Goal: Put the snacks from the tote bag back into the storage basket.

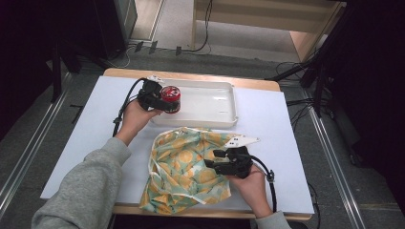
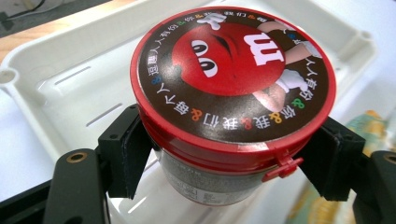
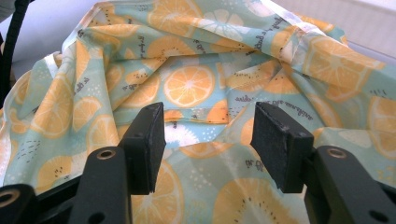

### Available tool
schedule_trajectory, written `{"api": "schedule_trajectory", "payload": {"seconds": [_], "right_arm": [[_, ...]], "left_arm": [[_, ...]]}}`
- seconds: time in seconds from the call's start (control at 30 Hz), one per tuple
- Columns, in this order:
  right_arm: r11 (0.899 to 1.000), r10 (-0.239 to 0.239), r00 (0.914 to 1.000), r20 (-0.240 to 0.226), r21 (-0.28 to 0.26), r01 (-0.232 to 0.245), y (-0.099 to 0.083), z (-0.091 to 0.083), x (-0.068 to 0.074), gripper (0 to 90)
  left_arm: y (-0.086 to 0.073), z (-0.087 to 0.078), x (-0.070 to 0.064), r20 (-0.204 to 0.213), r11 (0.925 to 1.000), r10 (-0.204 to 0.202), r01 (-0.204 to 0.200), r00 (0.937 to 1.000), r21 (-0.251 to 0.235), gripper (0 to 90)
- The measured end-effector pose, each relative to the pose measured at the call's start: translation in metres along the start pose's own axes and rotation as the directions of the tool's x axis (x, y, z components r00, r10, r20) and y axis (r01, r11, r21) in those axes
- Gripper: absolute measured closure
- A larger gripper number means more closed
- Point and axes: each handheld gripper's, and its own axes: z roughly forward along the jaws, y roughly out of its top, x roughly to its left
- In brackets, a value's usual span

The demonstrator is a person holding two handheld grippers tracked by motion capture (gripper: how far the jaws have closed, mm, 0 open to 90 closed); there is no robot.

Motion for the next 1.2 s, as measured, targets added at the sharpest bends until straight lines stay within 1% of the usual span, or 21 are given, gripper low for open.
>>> {"api": "schedule_trajectory", "payload": {"seconds": [0.17,0.27,0.3,0.37,0.47,0.6,0.7,0.77,0.8,1.0,1.07,1.13,1.2], "right_arm": [[1.0,0.002,1.0,-0.001,0.003,-0.002,-0.001,-0.001,0.001,45.9],[1.0,-0.003,1.0,-0.001,-0.004,0.003,-0.001,-0.001,0.001,45.9],[1.0,-0.003,1.0,0.0,-0.003,0.003,-0.001,-0.001,0.001,45.9],[1.0,-0.001,1.0,0.0,-0.001,0.001,-0.002,-0.001,0.0,45.9],[1.0,0.0,1.0,-0.001,-0.001,0.0,-0.002,-0.002,0.0,45.9],[1.0,-0.002,1.0,-0.002,-0.001,0.002,-0.002,-0.002,0.0,45.8],[1.0,-0.007,1.0,-0.001,0.0,0.007,-0.002,-0.001,0.001,45.7],[1.0,-0.01,0.9999,-0.003,0.0,0.01,-0.002,-0.002,0.001,45.7],[1.0,-0.013,0.9999,0.0,0.0,0.013,-0.002,-0.002,0.001,45.7],[1.0,-0.005,1.0,-0.001,-0.004,0.005,-0.002,-0.004,-0.001,45.7],[1.0,-0.007,1.0,0.0,-0.004,0.007,-0.002,-0.004,0.0,45.6],[1.0,-0.008,1.0,-0.001,-0.005,0.008,-0.002,-0.003,0.0,45.5],[1.0,-0.009,1.0,0.0,-0.004,0.009,-0.002,-0.003,0.0,45.4]], "left_arm": [[-0.003,0.01,0.004,-0.007,0.9999,-0.012,0.012,0.9999,0.012,25.9],[-0.005,0.017,0.005,-0.014,0.9998,-0.012,0.012,0.9998,0.016,25.9],[-0.006,0.019,0.005,-0.019,0.9998,-0.004,0.004,0.9998,0.021,25.9],[-0.007,0.023,0.006,-0.018,0.9995,-0.012,0.013,0.9998,0.028,25.9],[-0.009,0.027,0.004,-0.024,0.9993,0.005,-0.004,0.9997,0.038,25.8],[-0.01,0.032,0.004,-0.009,0.9995,-0.001,0.001,1.0,0.033,25.8],[-0.011,0.036,0.001,-0.013,0.9988,0.012,-0.011,0.9998,0.049,25.8],[-0.012,0.039,0.001,-0.007,0.9983,0.018,-0.017,0.9998,0.056,25.8],[-0.012,0.039,0.0,-0.012,0.9982,0.026,-0.025,0.9996,0.053,25.8],[-0.013,0.041,-0.002,-0.004,0.9983,0.031,-0.031,0.9995,0.05,25.7],[-0.013,0.042,-0.002,0.005,0.9982,0.032,-0.032,0.9995,0.052,25.6],[-0.014,0.041,-0.002,0.004,0.9984,0.023,-0.024,0.9997,0.051,25.5],[-0.015,0.04,-0.001,0.011,0.9986,0.02,-0.021,0.9997,0.048,25.4]]}}
